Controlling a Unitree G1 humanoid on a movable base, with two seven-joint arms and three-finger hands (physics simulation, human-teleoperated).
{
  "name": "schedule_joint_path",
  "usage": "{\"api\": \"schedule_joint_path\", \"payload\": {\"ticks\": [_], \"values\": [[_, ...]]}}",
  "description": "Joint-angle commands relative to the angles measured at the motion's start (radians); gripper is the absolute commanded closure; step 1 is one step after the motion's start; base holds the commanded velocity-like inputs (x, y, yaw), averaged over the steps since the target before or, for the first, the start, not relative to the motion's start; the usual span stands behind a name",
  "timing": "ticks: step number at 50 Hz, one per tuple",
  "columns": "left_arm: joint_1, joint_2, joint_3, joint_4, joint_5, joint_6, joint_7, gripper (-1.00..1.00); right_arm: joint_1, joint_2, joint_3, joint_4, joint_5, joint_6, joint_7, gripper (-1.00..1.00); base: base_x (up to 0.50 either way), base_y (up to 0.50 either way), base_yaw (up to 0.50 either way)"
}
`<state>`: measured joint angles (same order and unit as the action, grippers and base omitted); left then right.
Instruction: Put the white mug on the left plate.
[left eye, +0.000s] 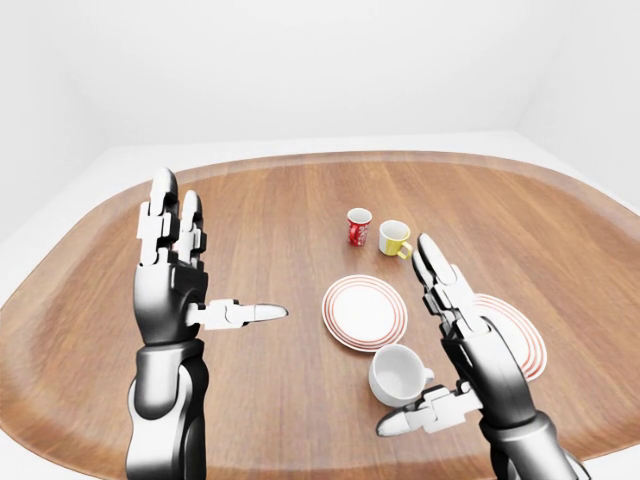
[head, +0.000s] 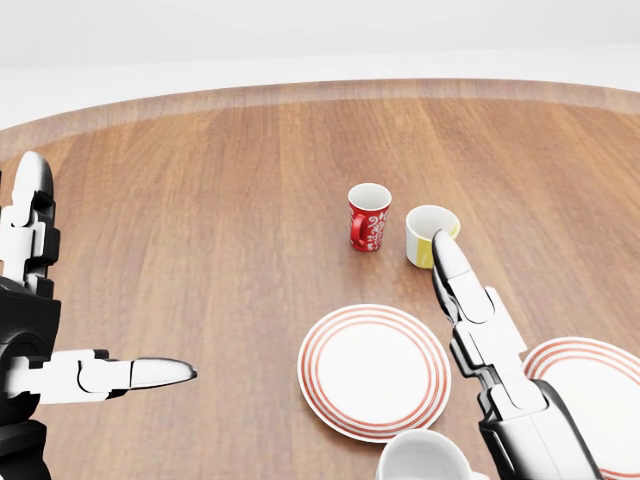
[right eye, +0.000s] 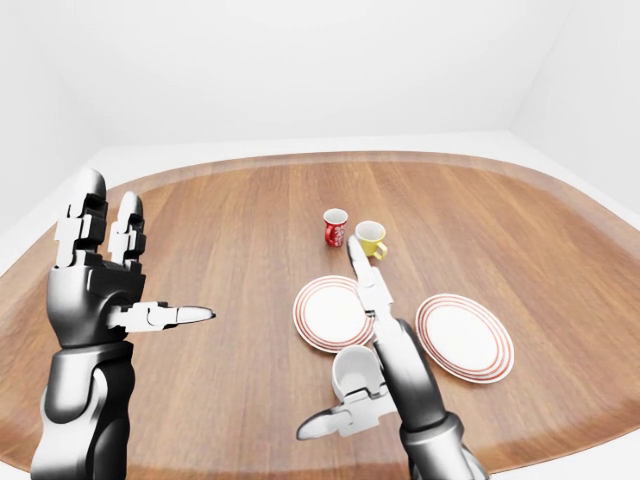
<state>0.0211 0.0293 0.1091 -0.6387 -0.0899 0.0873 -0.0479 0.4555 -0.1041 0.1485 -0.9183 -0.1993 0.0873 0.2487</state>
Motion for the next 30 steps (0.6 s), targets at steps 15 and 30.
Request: {"api": "schedule_joint_path", "payload": {"ticks": [15,30], "values": [[0.0,0.0,0.0,0.0,0.001,0.0,-0.001,-1.0,0.016,-0.013,0.029,-0.023,-0.299,0.0,0.182,-1.0,0.0,0.0,0.0],[-0.002,0.002,0.006,-0.001,-0.003,0.0,-0.002,-1.0,0.005,-0.024,0.091,-0.005,-0.419,0.0,0.174,-1.0,0.0,0.0,0.0]]}}
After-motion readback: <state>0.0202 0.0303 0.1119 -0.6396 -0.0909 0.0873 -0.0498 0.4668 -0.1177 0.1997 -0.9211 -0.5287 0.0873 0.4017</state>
